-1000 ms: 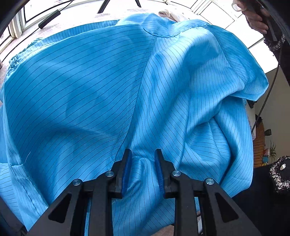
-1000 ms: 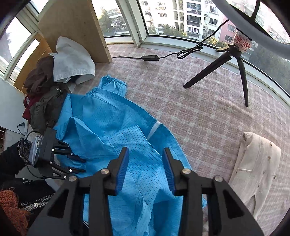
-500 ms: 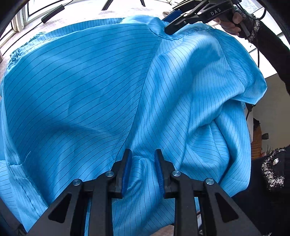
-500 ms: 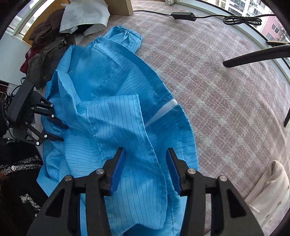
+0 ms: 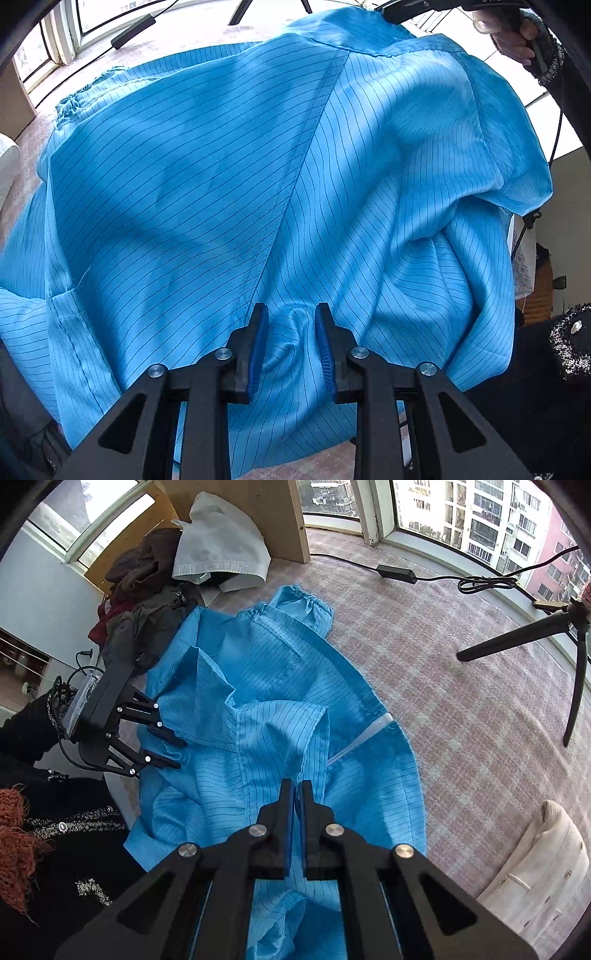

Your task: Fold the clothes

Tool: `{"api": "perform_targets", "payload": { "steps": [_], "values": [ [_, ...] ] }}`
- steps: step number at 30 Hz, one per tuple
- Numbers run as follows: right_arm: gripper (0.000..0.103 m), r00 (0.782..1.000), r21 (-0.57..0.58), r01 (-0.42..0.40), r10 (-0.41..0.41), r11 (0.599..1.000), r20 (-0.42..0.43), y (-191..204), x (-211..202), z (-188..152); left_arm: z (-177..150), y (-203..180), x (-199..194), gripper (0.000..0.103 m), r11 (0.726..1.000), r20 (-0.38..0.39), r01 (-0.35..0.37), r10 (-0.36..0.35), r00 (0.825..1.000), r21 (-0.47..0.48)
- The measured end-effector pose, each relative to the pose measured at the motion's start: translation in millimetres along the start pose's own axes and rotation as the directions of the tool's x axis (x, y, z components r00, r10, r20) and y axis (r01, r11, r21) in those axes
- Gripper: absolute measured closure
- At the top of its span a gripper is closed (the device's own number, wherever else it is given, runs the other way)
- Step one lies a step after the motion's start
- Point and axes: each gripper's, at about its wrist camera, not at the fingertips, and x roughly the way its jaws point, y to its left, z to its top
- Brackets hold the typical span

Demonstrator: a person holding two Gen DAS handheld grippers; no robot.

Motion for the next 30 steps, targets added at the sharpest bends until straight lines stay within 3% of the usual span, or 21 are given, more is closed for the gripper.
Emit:
{"api": "perform_targets", "payload": {
  "steps": [1,2,7,12,17,21,23,27,30],
  "values": [
    [0.067,0.999,-0.016,0.025,-0.026,1.0,-0.022,-3,6,2,-3,0,1,0.078,1.0,-0.002,-0.002,0.002,1.0,-0.008],
    [0.055,0.998,-0.037,0.042,-0.043,0.998,-0.043,-6,13,4,-5,0,3,0.078,1.0,-0.005,-0.003,0.003,1.0,-0.015],
    [0.054,0.987,-0.113,0.03,-0.047,0.993,-0.154,-20,46,15,-9,-1,10,0.078,0.999,-0.007,0.004,-0.004,1.0,-0.046],
    [0.054,0.978,-0.15,-0.048,0.015,0.988,-0.21,-32,73,25,-12,9,10,0.078,0.998,-0.004,0.02,-0.021,1.0,-0.067],
    [0.054,0.953,-0.201,-0.138,0.075,0.97,-0.294,-28,101,22,-15,6,11,0.078,0.996,0.001,0.024,-0.024,1.0,-0.086],
    [0.054,0.95,-0.22,-0.166,0.096,0.961,-0.298,-21,106,15,-19,3,12,0.077,0.995,0.005,0.024,-0.024,1.0,-0.095],
    [0.054,0.947,-0.199,-0.203,0.14,0.959,-0.29,-20,101,11,-6,30,10,0.077,0.996,0.007,0.022,-0.021,1.0,-0.09],
    [0.053,0.96,-0.208,-0.182,0.128,0.961,-0.247,-26,84,11,-9,27,11,0.077,0.997,0.004,0.018,-0.018,1.0,-0.079],
    [0.042,0.943,-0.17,-0.245,0.194,0.954,-0.27,-36,84,13,-11,27,11,0.077,0.997,-0.001,0.021,-0.021,1.0,-0.077]
  ]
}}
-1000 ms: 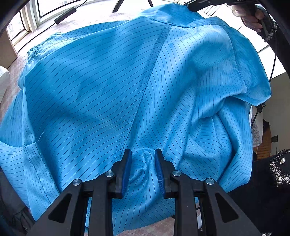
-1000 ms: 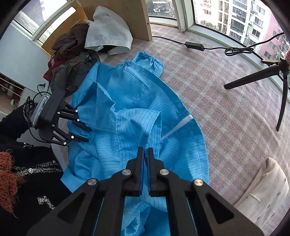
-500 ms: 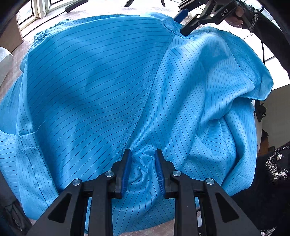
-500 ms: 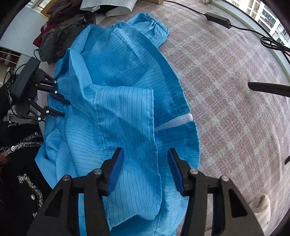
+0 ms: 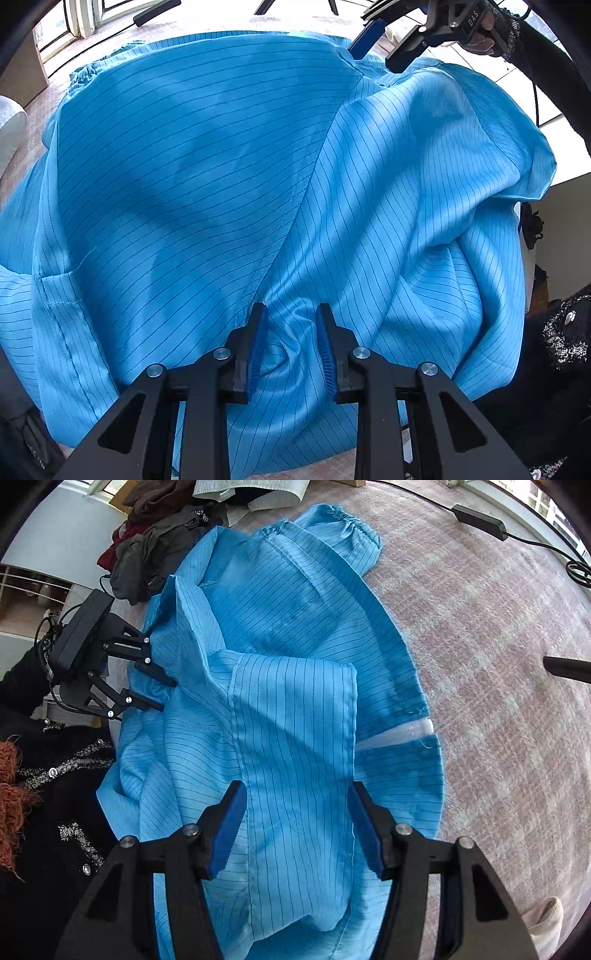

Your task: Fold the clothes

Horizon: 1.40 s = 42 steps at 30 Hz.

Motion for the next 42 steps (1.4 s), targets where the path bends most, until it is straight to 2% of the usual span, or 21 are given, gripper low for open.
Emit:
{"api": "perform_targets", "payload": {
  "steps": [3,5,6,11,16,18,20,21,23,24,27,30,33,36,38,40,42],
  "values": [
    [0.042,0.999,-0.015,0.015,-0.015,1.0,-0.031,-7,7,3,4,-3,2,0.077,1.0,-0.002,0.007,-0.007,1.0,-0.003],
    [0.042,0.999,-0.022,0.01,-0.011,1.0,-0.052,-11,14,10,27,15,5,0.077,1.0,-0.006,0.013,-0.013,1.0,-0.01],
    [0.042,0.998,-0.028,0.001,-0.003,1.0,-0.06,-13,16,12,28,17,3,0.077,1.0,-0.007,0.015,-0.015,1.0,-0.013],
    [0.042,0.992,-0.076,-0.088,0.081,0.993,-0.092,-20,20,20,30,18,4,0.077,1.0,-0.013,0.02,-0.02,1.0,-0.024],
    [0.042,0.974,-0.098,-0.204,0.191,0.974,-0.124,-15,25,25,32,18,7,0.077,1.0,-0.026,0.016,-0.017,1.0,-0.022],
    [0.043,0.975,-0.105,-0.193,0.179,0.975,-0.135,-10,27,21,32,16,7,0.077,1.0,-0.028,0.011,-0.011,1.0,-0.009],
    [0.059,0.979,-0.101,-0.167,0.153,0.981,-0.137,-6,27,15,31,16,8,0.076,1.0,-0.026,0.013,-0.013,1.0,-0.003],
    [0.063,0.98,-0.094,-0.162,0.149,0.982,-0.134,-5,28,13,30,17,8,0.076,1.0,-0.024,0.017,-0.017,1.0,-0.005],
    [0.091,0.983,-0.091,-0.145,0.134,0.985,-0.126,-1,27,9,29,17,9,0.076,1.0,-0.02,0.021,-0.021,1.0,-0.01],
    [0.096,0.987,-0.096,-0.126,0.115,0.987,-0.114,3,26,8,29,17,9,0.076,1.0,-0.018,0.019,-0.019,1.0,-0.009],
    [0.099,0.999,-0.091,-0.021,0.018,0.996,-0.038,13,18,7,27,15,10,0.076,1.0,-0.015,0.006,-0.006,1.0,-0.001],
    [0.1,0.991,-0.004,0.11,-0.109,0.994,0.08,22,2,7,25,13,11,0.076,1.0,-0.012,-0.01,0.01,1.0,-0.001],
    [0.101,0.955,0.117,0.194,-0.214,0.974,0.203,39,-26,-1,18,12,5,0.076,0.999,0.011,-0.032,0.032,0.999,-0.006],
    [0.101,0.899,0.218,0.254,-0.313,0.942,0.307,73,-52,-12,10,12,-6,0.076,0.999,0.048,-0.049,0.05,0.998,-0.016],
    [0.101,0.844,0.259,0.332,-0.408,0.907,0.348,98,-69,-17,2,13,-22,0.076,0.998,0.092,-0.059,0.061,0.994,-0.023],
    [0.102,0.777,0.316,0.406,-0.506,0.857,0.374,117,-95,-18,-8,14,-42,0.076,0.996,0.136,-0.088,0.091,0.987,-0.026],
    [0.102,0.712,0.385,0.442,-0.578,0.81,0.399,133,-131,-16,-19,15,-65,0.076,0.991,0.188,-0.129,0.13,0.974,-0.02]
  ]
}}
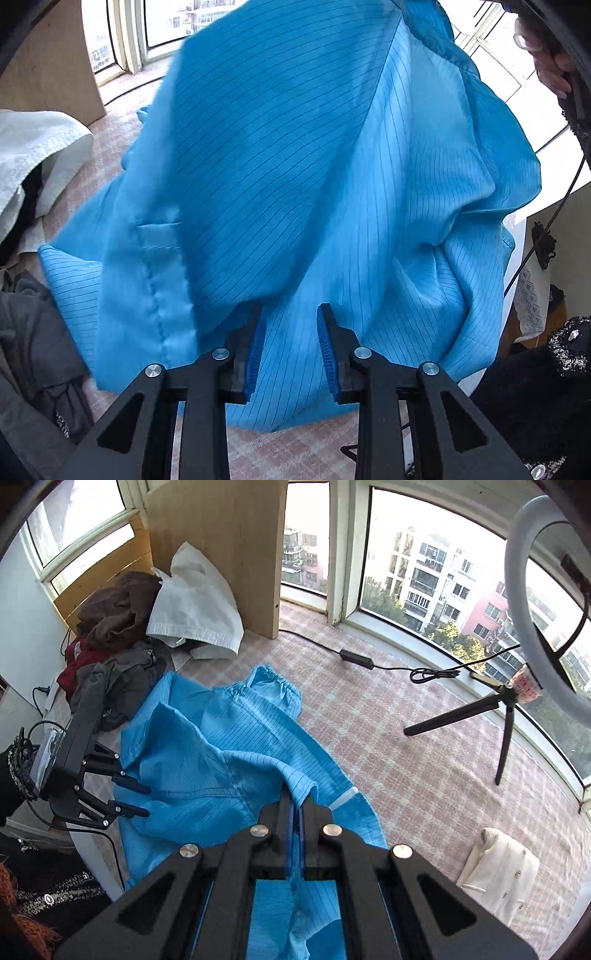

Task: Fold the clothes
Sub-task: 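Lift the blue coat high with both grippers to hang it open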

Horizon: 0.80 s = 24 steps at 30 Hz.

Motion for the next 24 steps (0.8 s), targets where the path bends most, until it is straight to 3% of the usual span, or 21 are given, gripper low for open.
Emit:
{"api": "perform_targets", "payload": {
  "steps": [4,5,9,17,19,24],
  "values": [
    [0.102,0.972,-0.022,0.173,-0.167,0.985,0.163,27,-87,50,-13,22,-57,0.073,0.999,0.112,-0.054,0.052,0.992,0.009],
    [0.102,0.96,-0.029,0.204,-0.194,0.979,0.203,37,-110,63,4,26,-75,0.071,0.998,0.14,-0.064,0.063,0.988,0.009],
    [0.102,0.895,-0.039,0.347,-0.318,0.937,0.313,76,-191,108,-3,21,-119,0.071,0.996,0.236,-0.091,0.088,0.968,0.003],
    [0.102,0.779,-0.005,0.52,-0.472,0.854,0.413,146,-317,182,36,34,-139,0.057,0.992,0.436,-0.113,0.079,0.897,0.052],
    [0.102,0.777,-0.001,0.53,-0.485,0.848,0.402,159,-331,197,46,25,-146,0.055,0.989,0.482,-0.134,0.089,0.872,0.06],
    [0.102,0.839,0.038,0.453,-0.44,0.891,0.32,166,-338,222,72,1,-140,0.048,0.971,0.535,-0.228,0.159,0.83,0.065]
  ]
}}
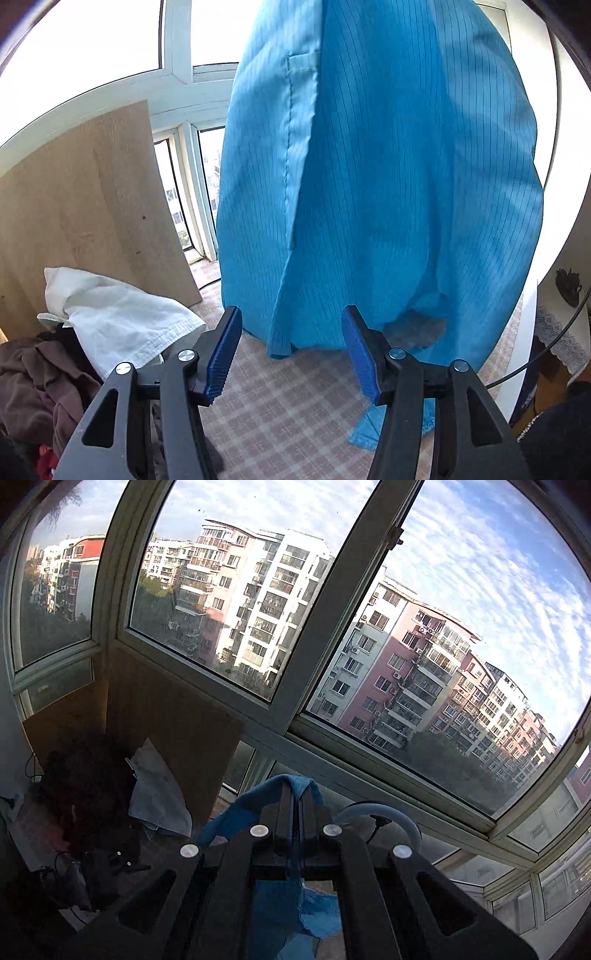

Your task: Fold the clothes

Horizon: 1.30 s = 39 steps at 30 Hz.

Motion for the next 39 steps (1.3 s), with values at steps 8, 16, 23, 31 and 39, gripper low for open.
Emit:
{"api": "perform_targets", "payload": {
  "steps": [8,16,23,31,39],
  "values": [
    [0.102,0.99,0.139,-0.077,0.092,0.987,-0.103,-11,13,-20,13,27,84,0.103,0.983,-0.141,0.103,-0.125,0.982,-0.151],
    [0.102,0.996,0.196,-0.053,0.064,0.979,-0.054,-28,-13,-23,24,36,-35,0.103,0.993,-0.005,0.114,-0.114,0.993,-0.026],
    [0.102,0.997,0.248,-0.064,0.072,0.967,-0.025,-50,-26,-37,7,1,-77,0.103,0.984,0.017,0.168,-0.169,0.985,0.061],
    [0.102,0.987,0.249,-0.07,0.104,0.966,-0.124,-62,43,-94,-19,-50,39,0.1,0.962,-0.168,0.273,-0.272,0.947,-0.021],
    [0.101,0.944,0.27,-0.058,0.141,0.961,-0.297,-109,132,-214,-26,-83,68,0.08,0.964,-0.265,0.266,-0.259,0.929,-0.01]
  ]
}}
